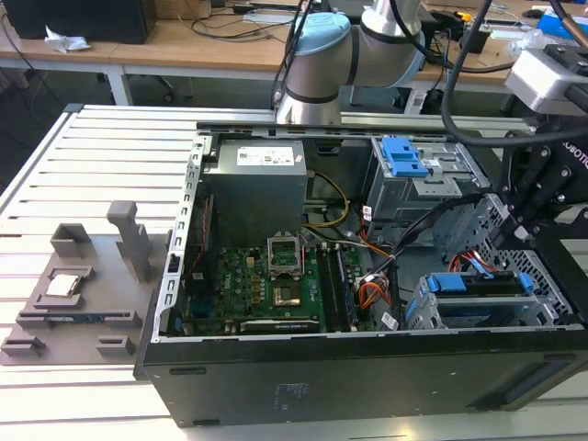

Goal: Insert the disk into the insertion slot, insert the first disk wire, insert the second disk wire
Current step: 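Insert the second disk wire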

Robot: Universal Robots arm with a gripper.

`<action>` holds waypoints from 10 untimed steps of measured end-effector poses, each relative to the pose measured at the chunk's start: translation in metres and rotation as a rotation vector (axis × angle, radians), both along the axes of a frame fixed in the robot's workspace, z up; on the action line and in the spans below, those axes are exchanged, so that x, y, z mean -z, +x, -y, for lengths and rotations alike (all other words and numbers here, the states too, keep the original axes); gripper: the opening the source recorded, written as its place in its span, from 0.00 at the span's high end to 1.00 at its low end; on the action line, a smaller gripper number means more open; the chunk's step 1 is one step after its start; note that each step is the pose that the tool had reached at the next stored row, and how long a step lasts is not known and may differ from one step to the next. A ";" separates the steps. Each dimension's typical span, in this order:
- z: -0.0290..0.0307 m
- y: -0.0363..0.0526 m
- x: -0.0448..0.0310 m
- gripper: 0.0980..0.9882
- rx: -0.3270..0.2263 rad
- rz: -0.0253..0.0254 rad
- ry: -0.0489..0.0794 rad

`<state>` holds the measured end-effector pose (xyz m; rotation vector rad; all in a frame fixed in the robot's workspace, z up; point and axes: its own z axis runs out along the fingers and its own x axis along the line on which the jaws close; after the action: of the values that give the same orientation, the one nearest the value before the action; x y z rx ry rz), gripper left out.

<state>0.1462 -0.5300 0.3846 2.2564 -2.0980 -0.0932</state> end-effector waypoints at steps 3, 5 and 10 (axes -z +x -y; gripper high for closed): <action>-0.0001 0.0000 -0.0016 0.99 0.000 0.0000 0.000; -0.0001 0.0000 -0.0019 0.99 0.000 0.0000 0.000; -0.0001 0.0000 -0.0020 0.99 0.000 0.0000 0.000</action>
<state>0.1462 -0.5299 0.3866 2.2565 -2.0981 -0.0933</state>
